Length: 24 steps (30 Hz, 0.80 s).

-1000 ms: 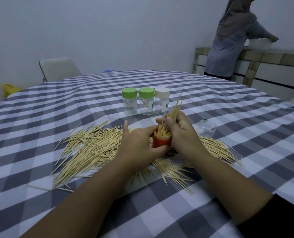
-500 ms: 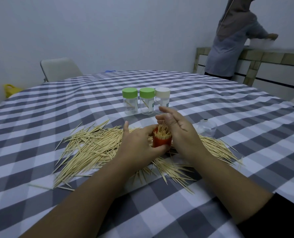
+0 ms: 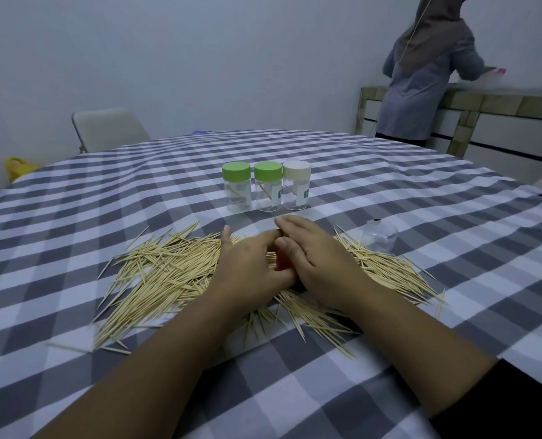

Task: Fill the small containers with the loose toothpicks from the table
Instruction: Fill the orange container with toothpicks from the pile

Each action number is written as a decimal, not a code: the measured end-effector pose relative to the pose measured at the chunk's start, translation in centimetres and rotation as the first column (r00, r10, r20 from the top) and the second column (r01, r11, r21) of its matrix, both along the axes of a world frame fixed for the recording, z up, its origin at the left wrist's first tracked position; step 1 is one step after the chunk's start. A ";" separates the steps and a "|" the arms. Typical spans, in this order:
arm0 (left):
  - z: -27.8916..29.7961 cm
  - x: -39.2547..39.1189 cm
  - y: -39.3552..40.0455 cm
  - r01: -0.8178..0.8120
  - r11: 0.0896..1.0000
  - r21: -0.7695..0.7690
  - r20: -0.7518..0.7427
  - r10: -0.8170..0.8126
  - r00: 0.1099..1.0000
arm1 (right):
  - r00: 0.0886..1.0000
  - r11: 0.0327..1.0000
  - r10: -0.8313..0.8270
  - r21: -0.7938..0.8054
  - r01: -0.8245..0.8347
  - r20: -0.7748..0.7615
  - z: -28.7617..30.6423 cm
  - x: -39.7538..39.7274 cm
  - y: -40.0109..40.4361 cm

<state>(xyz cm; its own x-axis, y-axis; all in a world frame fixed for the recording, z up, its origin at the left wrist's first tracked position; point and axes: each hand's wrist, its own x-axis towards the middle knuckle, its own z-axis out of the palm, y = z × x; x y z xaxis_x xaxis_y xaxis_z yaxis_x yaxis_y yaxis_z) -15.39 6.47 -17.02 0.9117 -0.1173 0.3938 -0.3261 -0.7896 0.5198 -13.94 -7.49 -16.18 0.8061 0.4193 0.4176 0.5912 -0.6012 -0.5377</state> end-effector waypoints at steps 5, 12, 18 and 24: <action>-0.2 0.2 0.2 -0.021 1.000 -0.007 -0.013 0.021 1.000 | 0.970 0.958 0.144 0.274 -0.088 -0.194 0.6 -0.5 -0.3; 0.6 -0.5 0.0 -0.050 0.998 0.030 -0.052 0.051 0.997 | 0.915 0.915 -0.404 0.022 0.404 -0.006 1.2 1.6 -2.7; 0.9 -0.8 -0.1 -0.063 0.996 0.068 -0.093 0.069 0.993 | 0.679 0.660 -0.729 -0.350 0.664 -0.087 0.6 3.3 -5.4; 0.8 -0.5 0.1 -0.045 0.992 0.117 -0.087 0.055 0.995 | 0.643 0.641 -0.754 -0.368 0.674 -0.135 0.1 3.6 -6.3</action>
